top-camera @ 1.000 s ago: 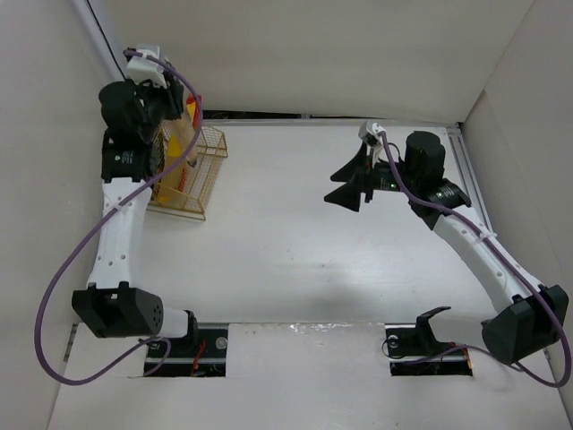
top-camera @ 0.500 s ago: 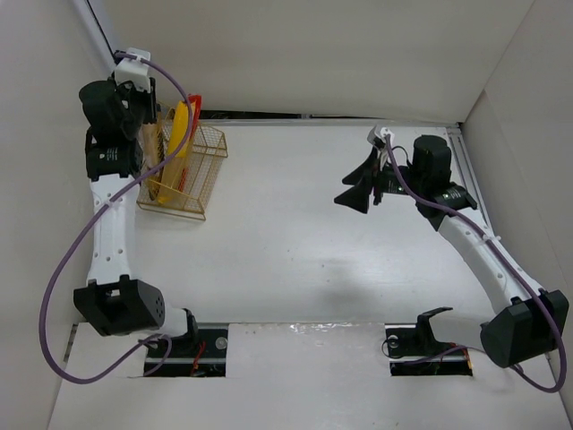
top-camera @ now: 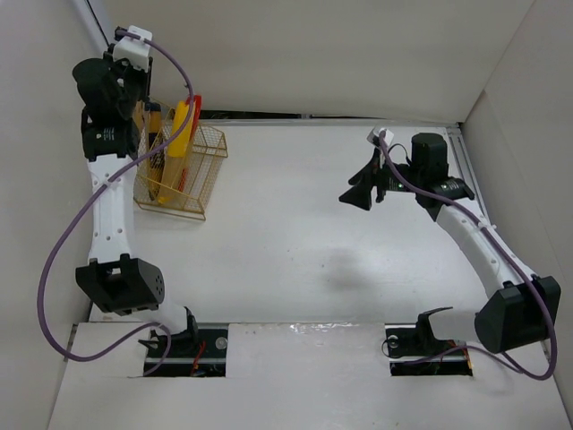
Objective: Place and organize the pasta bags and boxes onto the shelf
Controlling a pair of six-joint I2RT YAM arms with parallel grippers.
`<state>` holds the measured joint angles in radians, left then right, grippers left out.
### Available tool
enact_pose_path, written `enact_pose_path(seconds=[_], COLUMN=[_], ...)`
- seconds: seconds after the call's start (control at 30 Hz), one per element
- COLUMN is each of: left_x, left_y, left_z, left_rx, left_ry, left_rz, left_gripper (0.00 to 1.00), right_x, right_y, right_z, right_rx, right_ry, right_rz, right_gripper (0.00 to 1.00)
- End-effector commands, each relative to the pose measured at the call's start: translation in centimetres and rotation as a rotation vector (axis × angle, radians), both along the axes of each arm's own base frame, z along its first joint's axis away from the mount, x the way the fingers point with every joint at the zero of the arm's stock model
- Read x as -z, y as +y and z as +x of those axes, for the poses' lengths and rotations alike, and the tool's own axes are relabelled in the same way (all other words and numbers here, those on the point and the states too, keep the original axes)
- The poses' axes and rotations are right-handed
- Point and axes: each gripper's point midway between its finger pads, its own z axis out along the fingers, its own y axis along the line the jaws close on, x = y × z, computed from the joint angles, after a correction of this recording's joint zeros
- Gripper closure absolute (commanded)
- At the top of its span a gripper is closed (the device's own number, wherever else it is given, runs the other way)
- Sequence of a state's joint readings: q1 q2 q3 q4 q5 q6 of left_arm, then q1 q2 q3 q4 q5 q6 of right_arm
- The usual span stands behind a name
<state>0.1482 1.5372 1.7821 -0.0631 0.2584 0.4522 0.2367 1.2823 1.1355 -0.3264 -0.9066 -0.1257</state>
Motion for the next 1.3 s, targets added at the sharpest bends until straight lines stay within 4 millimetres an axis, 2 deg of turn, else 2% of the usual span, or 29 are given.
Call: enact_pose_path(seconds=[0.0, 0.07, 0.13, 0.27, 0.33, 0.37, 0.43, 0.5, 0.57, 0.6, 0.63, 0.77, 0.8, 0.87, 0.93, 1.03, 1.07, 1.13, 1.27], left_x=[-14.1, -14.6, -14.2, -11.9, -11.3, -10.8, -9.2, -8.8, -6.3, -5.9, -4.4, -2.8, -3.0, -2.0, -1.4, -2.2, -2.6, -4.5, -6.7], left_y=[-0.2, -0.6, -0.7, 0.1, 0.6, 0.9, 1.3, 1.5, 2.8, 2.9, 3.1, 3.1, 3.0, 2.8, 4.1, 5.2, 5.1, 4.7, 3.6], left_z=[-4.6, -4.7, -4.1, -2.4, -2.2, -2.0, -1.2, -1.0, 0.2, 0.2, 0.8, 1.1, 0.7, 0.6, 0.5, -0.7, -1.2, -2.7, -3.8], left_rx=[-0.02, -0.002, 0.007, -0.017, -0.046, -0.059, -0.069, -0.079, -0.096, -0.087, -0.067, -0.035, -0.034, -0.032, -0.05, -0.038, -0.016, -0.001, 0.046], left_ry=[-0.416, -0.424, -0.413, -0.368, -0.348, -0.338, -0.291, -0.282, -0.217, -0.204, -0.156, -0.103, -0.104, -0.076, -0.064, -0.083, -0.088, -0.14, -0.173], left_rz=[0.131, 0.136, 0.137, 0.144, 0.15, 0.16, 0.163, 0.16, 0.131, 0.113, 0.077, 0.004, -0.007, -0.034, -0.08, -0.129, -0.141, -0.134, -0.089], left_gripper=[1.0, 1.0, 1.0, 1.0, 1.0, 1.0, 1.0, 1.0, 1.0, 1.0, 1.0, 1.0, 1.0, 1.0, 1.0, 1.0, 1.0, 1.0, 1.0], right_x=[-1.5, -1.5, -1.2, -0.7, 0.4, 0.1, 0.6, 0.6, 0.4, 0.6, 0.6, 1.0, 0.8, 1.0, 0.9, 1.3, 1.3, 1.1, 1.1], right_y=[-0.6, -0.9, -0.9, -1.2, -1.3, -1.5, -1.5, -1.5, -1.4, -1.4, -1.4, -1.3, -1.3, -1.2, -1.2, -1.1, -1.1, -1.1, -0.7], right_z=[1.3, 1.7, 1.9, 2.1, 2.3, 2.5, 2.5, 2.8, 2.9, 3.2, 3.1, 3.4, 3.5, 3.5, 3.5, 3.3, 3.3, 3.4, 3.2], right_rx=[0.002, 0.01, 0.01, 0.019, 0.028, 0.037, 0.037, 0.037, 0.041, 0.041, 0.044, 0.05, 0.05, 0.053, 0.056, 0.048, 0.048, 0.048, 0.029], right_ry=[-0.054, -0.055, -0.046, -0.028, 0.018, 0.009, 0.03, 0.032, 0.032, 0.032, 0.043, 0.056, 0.047, 0.056, 0.056, 0.067, 0.067, 0.058, 0.049], right_rz=[-0.009, -0.015, -0.016, -0.02, -0.035, -0.033, -0.038, -0.038, -0.031, -0.031, -0.027, -0.02, -0.018, -0.014, -0.009, -0.006, -0.006, -0.005, 0.002], right_gripper=[0.24, 0.24, 0.24, 0.24, 0.24, 0.24, 0.24, 0.24, 0.24, 0.24, 0.24, 0.25, 0.25, 0.25, 0.25, 0.25, 0.25, 0.25, 0.25])
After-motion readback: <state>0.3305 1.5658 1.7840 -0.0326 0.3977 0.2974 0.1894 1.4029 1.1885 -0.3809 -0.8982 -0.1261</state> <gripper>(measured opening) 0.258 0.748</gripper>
